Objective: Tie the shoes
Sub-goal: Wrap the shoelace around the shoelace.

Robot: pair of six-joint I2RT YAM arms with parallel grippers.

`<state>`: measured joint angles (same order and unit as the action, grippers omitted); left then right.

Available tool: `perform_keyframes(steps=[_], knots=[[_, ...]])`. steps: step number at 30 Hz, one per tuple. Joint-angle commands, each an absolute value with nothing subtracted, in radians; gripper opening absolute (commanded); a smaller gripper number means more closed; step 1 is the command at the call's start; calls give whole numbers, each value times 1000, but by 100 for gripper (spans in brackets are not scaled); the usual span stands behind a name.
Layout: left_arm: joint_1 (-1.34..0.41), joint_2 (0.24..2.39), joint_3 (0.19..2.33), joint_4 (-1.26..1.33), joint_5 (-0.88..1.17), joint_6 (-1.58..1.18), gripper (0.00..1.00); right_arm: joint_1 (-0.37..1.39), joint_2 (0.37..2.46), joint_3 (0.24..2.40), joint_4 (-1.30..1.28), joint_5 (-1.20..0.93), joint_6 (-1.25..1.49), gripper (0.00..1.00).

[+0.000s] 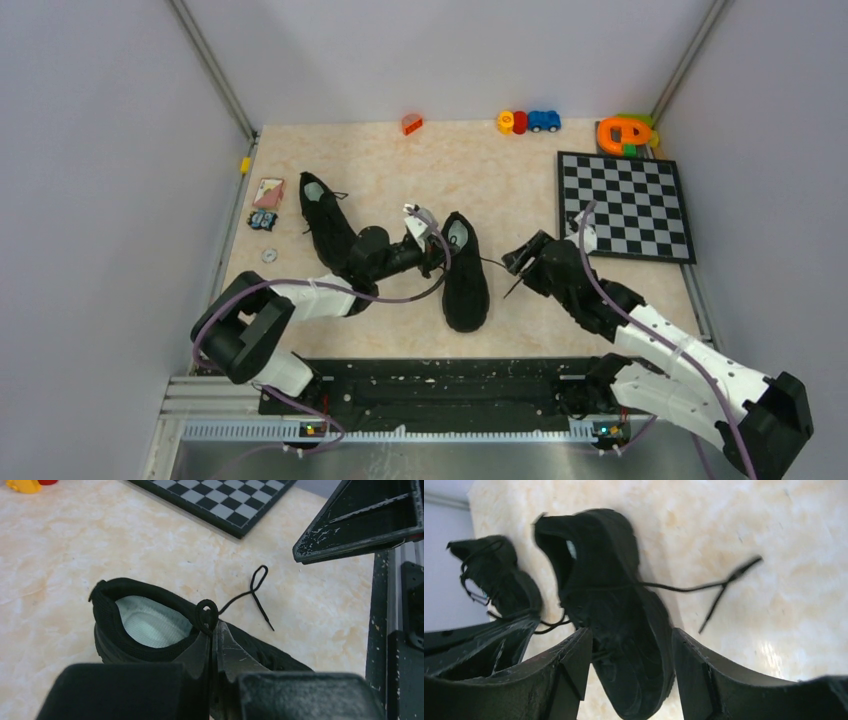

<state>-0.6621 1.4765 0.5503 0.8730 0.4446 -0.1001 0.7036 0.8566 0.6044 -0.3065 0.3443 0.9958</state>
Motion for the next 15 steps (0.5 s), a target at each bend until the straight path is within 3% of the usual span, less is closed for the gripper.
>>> perform_keyframes(steps=[1,15], knots=[[-660,1495,583,862,537,-45,0,695,834,523,-373,383,1377,61],[-634,1458,520,905,529,-9,0,695,1004,282,139,459,1807,61]])
